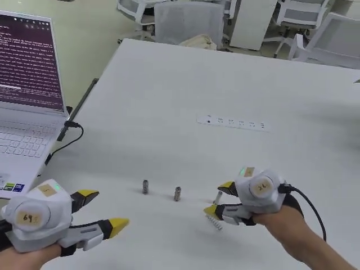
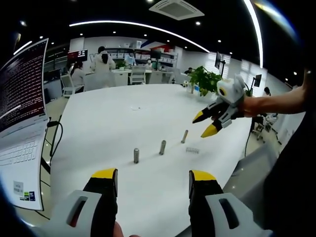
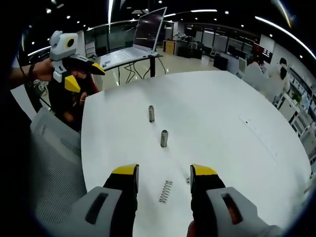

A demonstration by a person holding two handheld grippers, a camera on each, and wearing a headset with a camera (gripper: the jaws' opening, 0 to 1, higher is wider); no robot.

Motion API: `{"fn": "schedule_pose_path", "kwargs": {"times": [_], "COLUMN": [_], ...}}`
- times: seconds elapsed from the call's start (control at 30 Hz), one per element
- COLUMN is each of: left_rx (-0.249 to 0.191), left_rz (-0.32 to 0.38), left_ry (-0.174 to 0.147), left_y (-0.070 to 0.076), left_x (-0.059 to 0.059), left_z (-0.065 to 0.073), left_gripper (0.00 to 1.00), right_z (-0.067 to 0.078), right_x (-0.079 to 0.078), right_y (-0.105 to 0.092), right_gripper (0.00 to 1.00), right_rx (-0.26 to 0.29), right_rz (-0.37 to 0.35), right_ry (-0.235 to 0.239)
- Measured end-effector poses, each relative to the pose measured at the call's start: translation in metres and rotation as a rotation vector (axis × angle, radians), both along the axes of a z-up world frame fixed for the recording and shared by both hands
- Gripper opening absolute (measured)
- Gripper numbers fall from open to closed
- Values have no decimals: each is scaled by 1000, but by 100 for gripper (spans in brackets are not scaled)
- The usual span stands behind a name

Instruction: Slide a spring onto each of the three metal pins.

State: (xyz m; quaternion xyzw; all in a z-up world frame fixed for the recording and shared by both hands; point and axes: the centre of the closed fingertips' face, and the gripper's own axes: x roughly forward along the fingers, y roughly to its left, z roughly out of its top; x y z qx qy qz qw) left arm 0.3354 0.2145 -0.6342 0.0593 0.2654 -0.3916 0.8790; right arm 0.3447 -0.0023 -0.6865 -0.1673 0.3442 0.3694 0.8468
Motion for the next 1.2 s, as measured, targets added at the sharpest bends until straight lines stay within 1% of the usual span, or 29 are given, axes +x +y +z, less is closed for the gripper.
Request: {"fn": "schedule_pose_path", "kwargs": {"times": [0.07, 0.2, 0.33, 0.4, 0.47, 0.53, 0.7, 0.8, 0.87, 0.93, 1.03, 1.2], "left_rx": [-1, -5, -9, -15, -13, -11, -14, -11, -14, -14, -11, -20], "left_rz": [2, 3, 5, 6, 1, -2, -16, -24, -29, -33, -38, -37], "left_ry": [-1, -1, -4, -4, -2, -2, -4, -2, -1, 0, 2, 1], "left_y": [-1, -4, -7, -9, -12, -14, -19, -22, -24, -25, -29, -36], "left_x": [1, 1, 3, 5, 6, 7, 8, 8, 8, 8, 8, 8], "left_z": [0, 1, 2, 2, 0, 0, 1, -1, 0, -1, -2, 1], "left_gripper": [54, 54, 54, 54, 54, 54, 54, 54, 54, 54, 54, 54], "right_z": [1, 9, 20, 26, 32, 35, 40, 41, 44, 46, 49, 50], "right_x": [-4, -11, -18, -19, -21, -25, -35, -43, -47, -50, -57, -65], "right_y": [-5, -14, -23, -29, -35, -42, -56, -65, -70, -73, -75, -80], "right_gripper": [40, 43, 43, 44, 45, 47, 48, 49, 50, 50, 51, 52], "right_rx": [2, 34, 50, 69, 99, 108, 129, 127, 144, 158, 165, 174], "right_rz": [-16, -67, -96, -127, -164, -189, -240, -268, -292, -312, -332, -361], "right_ry": [-2, -6, -31, -40, -48, -52, -63, -65, -65, -71, -78, -82]}}
